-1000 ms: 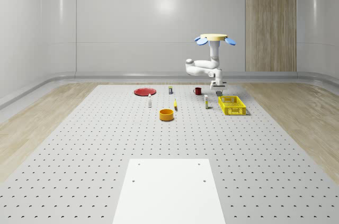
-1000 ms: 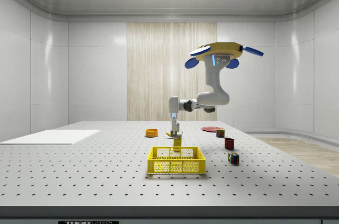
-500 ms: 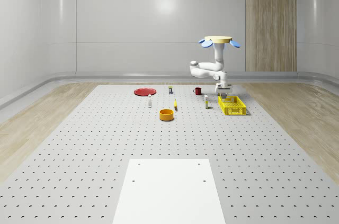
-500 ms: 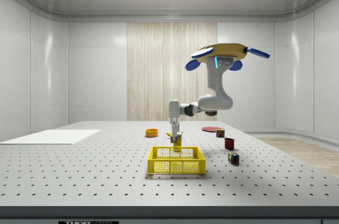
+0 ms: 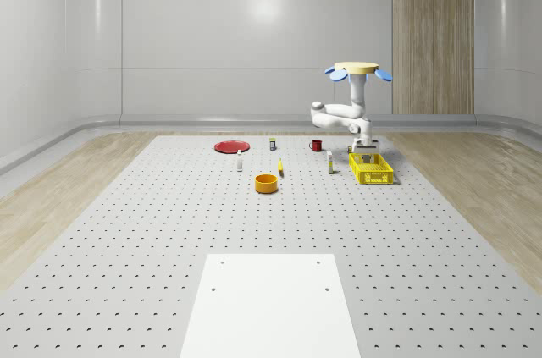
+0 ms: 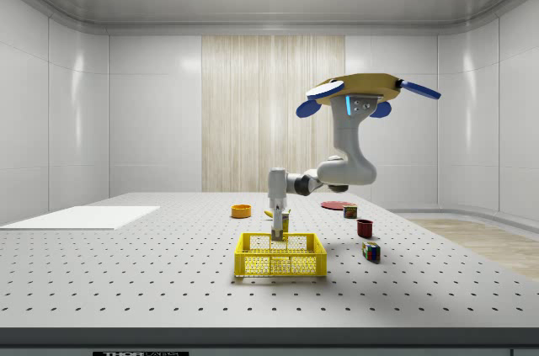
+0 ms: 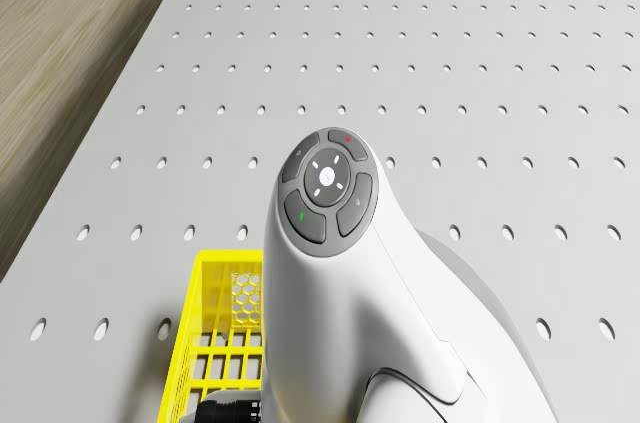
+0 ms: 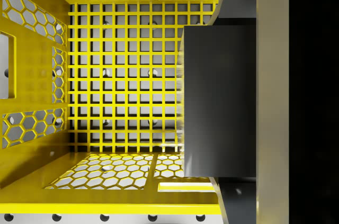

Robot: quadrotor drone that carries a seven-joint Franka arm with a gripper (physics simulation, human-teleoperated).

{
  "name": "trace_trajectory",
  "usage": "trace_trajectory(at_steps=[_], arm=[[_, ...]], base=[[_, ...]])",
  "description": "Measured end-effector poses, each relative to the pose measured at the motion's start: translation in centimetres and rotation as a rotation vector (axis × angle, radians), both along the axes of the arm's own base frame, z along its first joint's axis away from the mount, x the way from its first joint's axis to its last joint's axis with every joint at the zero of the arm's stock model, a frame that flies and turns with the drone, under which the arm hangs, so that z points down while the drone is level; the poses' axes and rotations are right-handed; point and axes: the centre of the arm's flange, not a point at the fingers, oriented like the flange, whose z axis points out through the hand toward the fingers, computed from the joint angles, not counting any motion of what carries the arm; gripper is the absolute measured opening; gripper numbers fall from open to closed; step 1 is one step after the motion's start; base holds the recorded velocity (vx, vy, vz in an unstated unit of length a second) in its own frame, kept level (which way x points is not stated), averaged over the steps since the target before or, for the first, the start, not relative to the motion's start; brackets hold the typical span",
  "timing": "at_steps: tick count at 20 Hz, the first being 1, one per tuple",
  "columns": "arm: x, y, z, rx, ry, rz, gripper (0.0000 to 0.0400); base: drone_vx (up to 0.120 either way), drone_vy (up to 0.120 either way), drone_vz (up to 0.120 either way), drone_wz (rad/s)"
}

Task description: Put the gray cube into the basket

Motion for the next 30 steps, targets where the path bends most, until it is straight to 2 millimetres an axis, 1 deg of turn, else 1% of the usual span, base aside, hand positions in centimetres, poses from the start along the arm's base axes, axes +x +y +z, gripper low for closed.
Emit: trace_trajectory(at_steps=[3,5,8,11,18,21,23,26,30], arm=[[0.0,0.0,0.0,0.0,0.0,0.0,0.025],[0.0,0.0,0.0,0.0,0.0,0.0,0.025],[0.0,0.0,0.2,0.0,0.0,0.0,0.025],[0.0,0.0,1.0,0.0,0.0,0.0,0.025],[0.0,0.0,3.7,0.0,0.0,0.0,0.025],[0.0,0.0,4.5,0.0,0.0,0.0,0.0323],[0.0,0.0,4.4,0.0,0.0,0.0,0.0353],[0.0,0.0,3.7,0.0,0.0,0.0,0.0378],[0.0,0.0,2.2,0.0,0.0,0.0,0.0392]], base=[[0.0,0.12,-0.12,0.0],[0.0,0.1,0.0,0.0],[0.0,0.0,0.0,0.0],[0.0,0.0,0.0,0.0],[0.0,0.0,0.0,0.0],[0.0,0.0,0.0,0.0],[0.0,0.0,0.0,0.0],[0.0,0.0,0.0,0.0],[0.0,0.0,0.0,0.0]])
